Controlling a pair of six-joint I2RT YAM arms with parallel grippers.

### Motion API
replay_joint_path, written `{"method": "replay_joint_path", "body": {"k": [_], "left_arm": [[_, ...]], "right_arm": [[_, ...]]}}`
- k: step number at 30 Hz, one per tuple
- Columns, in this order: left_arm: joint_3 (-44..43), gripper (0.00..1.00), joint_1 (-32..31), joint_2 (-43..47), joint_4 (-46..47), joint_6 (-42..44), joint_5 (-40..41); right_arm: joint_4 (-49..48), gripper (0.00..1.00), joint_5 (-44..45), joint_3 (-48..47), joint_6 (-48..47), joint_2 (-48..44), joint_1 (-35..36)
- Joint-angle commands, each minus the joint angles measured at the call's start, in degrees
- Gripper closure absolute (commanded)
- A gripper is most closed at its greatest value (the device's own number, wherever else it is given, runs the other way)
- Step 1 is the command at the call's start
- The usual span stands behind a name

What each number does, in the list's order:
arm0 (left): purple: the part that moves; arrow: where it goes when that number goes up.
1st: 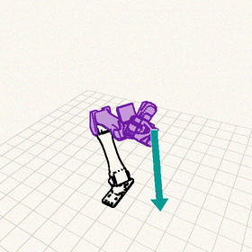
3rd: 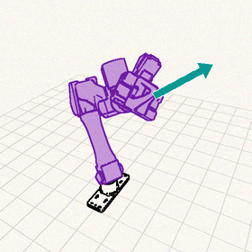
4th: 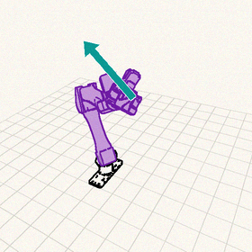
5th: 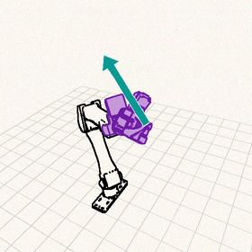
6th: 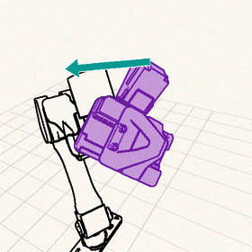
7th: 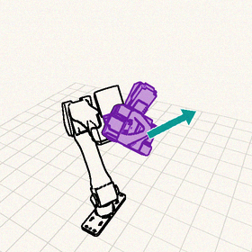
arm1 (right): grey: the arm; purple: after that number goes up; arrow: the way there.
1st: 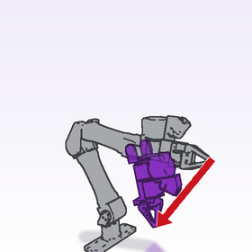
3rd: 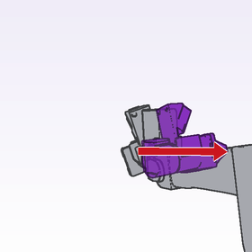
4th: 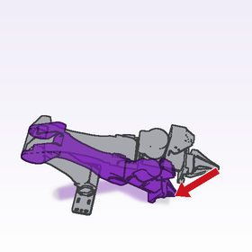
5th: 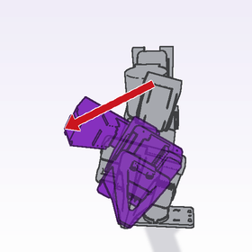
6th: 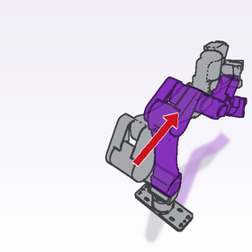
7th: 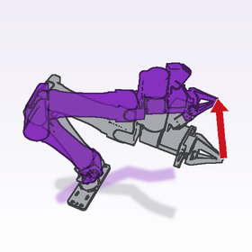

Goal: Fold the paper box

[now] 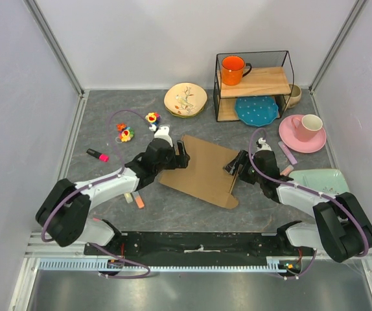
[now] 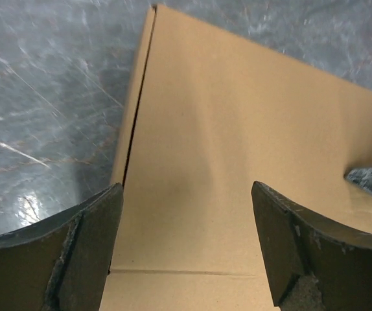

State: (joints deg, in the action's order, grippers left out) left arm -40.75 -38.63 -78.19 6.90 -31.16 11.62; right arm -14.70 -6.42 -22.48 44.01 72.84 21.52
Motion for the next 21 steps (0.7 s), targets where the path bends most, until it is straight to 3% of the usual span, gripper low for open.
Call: {"method": "replay_joint_path", "body": {"k": [1, 8, 14, 17, 21], "left_arm": [[-0.6, 0.15, 0.4, -3.5, 0.7, -2.9, -7.7], [4.6, 0.18, 3.1, -4.3, 4.8, -5.8, -6.8], [6.9, 0.30, 3.9, -4.4, 6.5, -7.9, -8.7], [11.5, 0.27, 3.9, 1.8, 11.4, -9.8, -6.3], [9.3, 0.16, 3.9, 10.4, 7.7, -9.2, -1.9]], "right_arm": [[5.5, 0.18, 2.2, 0.2, -3.1, 1.7, -0.2], [5.5, 0.19, 2.6, 0.1, -3.6, 1.9, -0.2], [5.5, 0.19, 3.2, 0.8, -3.8, 1.1, -0.5], [6.4, 0.18, 3.9, 0.7, -3.8, -0.9, -0.6], [8.3, 0.17, 5.2, -0.5, -4.5, -2.2, -0.6]]}}
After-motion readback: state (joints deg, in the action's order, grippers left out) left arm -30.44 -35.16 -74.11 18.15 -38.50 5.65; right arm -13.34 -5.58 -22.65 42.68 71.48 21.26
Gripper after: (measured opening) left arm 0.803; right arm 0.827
